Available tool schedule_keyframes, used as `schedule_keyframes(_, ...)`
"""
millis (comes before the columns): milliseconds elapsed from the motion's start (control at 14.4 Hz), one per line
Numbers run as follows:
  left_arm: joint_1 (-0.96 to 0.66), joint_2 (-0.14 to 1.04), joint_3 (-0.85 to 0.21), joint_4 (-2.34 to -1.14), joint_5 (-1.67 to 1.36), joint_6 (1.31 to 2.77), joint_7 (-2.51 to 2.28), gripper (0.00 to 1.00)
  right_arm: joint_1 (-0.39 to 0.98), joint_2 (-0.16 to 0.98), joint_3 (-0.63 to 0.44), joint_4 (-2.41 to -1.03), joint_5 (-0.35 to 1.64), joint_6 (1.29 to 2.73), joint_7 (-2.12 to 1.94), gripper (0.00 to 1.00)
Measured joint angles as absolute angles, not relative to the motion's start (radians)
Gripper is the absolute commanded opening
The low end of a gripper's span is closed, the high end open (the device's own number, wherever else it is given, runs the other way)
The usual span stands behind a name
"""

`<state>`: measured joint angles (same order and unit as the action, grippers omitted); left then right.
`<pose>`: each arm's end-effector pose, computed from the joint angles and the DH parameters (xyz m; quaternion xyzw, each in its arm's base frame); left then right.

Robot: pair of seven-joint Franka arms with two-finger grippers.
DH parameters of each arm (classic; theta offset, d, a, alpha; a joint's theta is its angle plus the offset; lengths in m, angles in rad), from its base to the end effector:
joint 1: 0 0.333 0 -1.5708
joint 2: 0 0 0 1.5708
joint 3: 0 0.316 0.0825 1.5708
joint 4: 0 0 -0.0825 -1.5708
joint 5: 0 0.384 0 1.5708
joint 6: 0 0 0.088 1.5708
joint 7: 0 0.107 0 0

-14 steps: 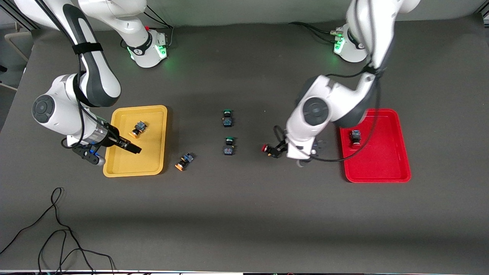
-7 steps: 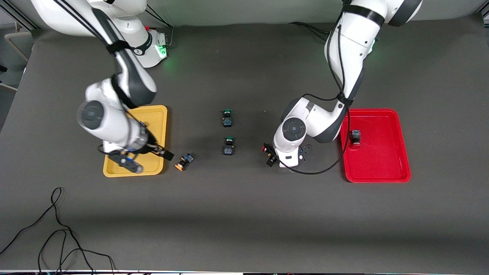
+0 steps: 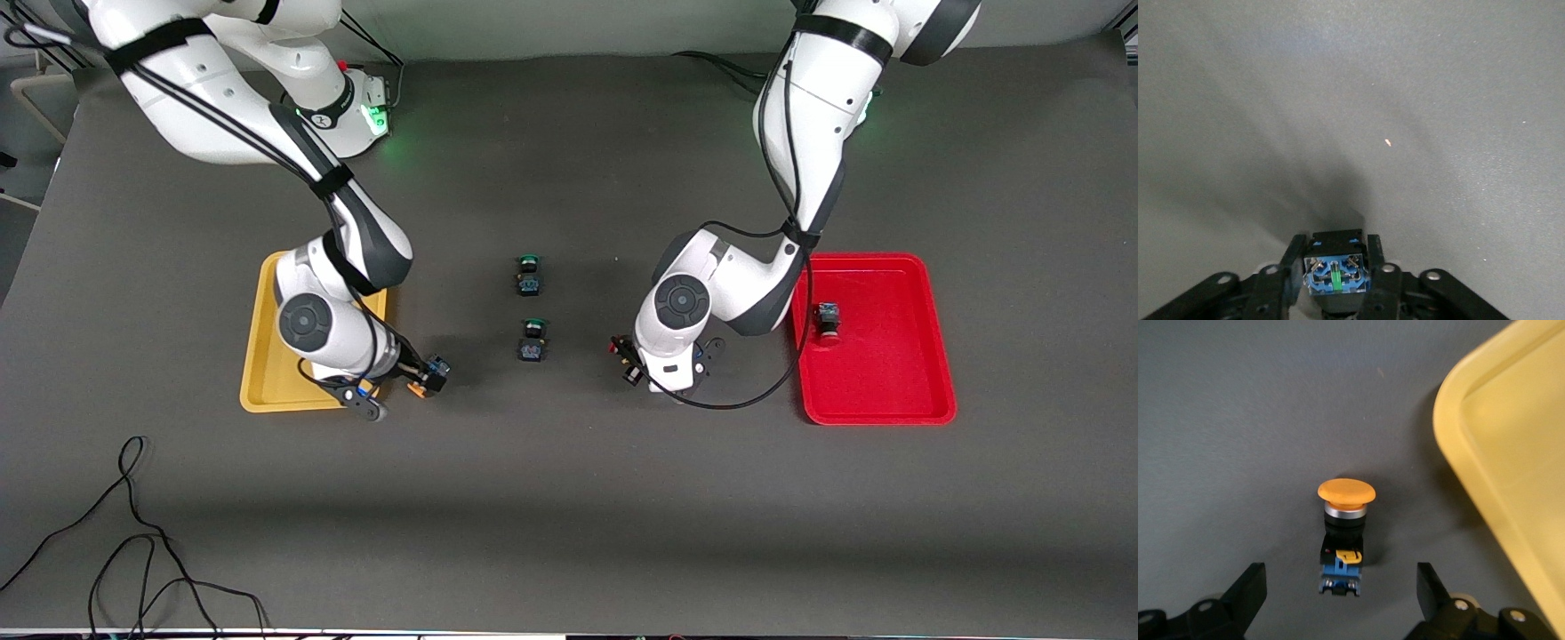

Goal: Place red and yellow buttons in trays
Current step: 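Carry the yellow button into the yellow tray while the left gripper carries the red button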

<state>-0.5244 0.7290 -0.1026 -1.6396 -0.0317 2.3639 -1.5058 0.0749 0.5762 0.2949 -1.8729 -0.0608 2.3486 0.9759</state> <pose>0.5610 -0.3969 0.1912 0.8935 0.4468 -0.0400 0.0211 0.5906 0.2186 0.2089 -0.9529 0.2952 0.0660 0.0235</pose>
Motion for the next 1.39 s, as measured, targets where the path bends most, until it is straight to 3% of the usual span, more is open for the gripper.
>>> schedule_keyframes(208, -0.521, 0.72, -0.097, -1.598, -0.032, 2.304, -1.5, 0.02, 0.08, 0.611, 0.295, -1.87, -0.062, 2.382, 0.985, 0.69)
schedule_keyframes(416, -0.485, 0.651, -0.098, -1.508, -0.056, 2.073, -1.299, 0.0, 0.08, 0.627, 0.295, -1.871, -0.082, 2.397, 0.987, 0.32)
schedule_keyframes(555, -0.432, 0.565, -0.098, -1.498, -0.093, 1.92, -1.06, 0.0, 0.08, 0.63, 0.295, -1.87, -0.085, 2.399, 0.988, 0.15)
schedule_keyframes(763, -0.3, 0.459, -0.093, -1.541, -0.097, 1.748, -0.694, 0.0, 0.079, 0.627, 0.295, -1.86, -0.086, 2.399, 1.01, 0.07)
schedule_keyframes(1040, -0.081, 0.347, -0.082, -1.721, 0.016, 1.729, -0.241, 0.0, 0.074, 0.515, 0.295, -1.827, -0.086, 2.265, 1.024, 0.07)
schedule_keyframes(1179, 0.021, 0.334, -0.081, -1.789, 0.074, 1.787, -0.076, 0.0, 0.061, 0.415, 0.295, -1.825, -0.086, 2.156, 1.022, 0.07)
schedule_keyframes(1387, 0.122, 0.346, -0.081, -1.934, 0.13, 2.02, 0.063, 0.0, 0.029, 0.312, 0.291, -1.841, -0.087, 2.051, 0.975, 0.07)
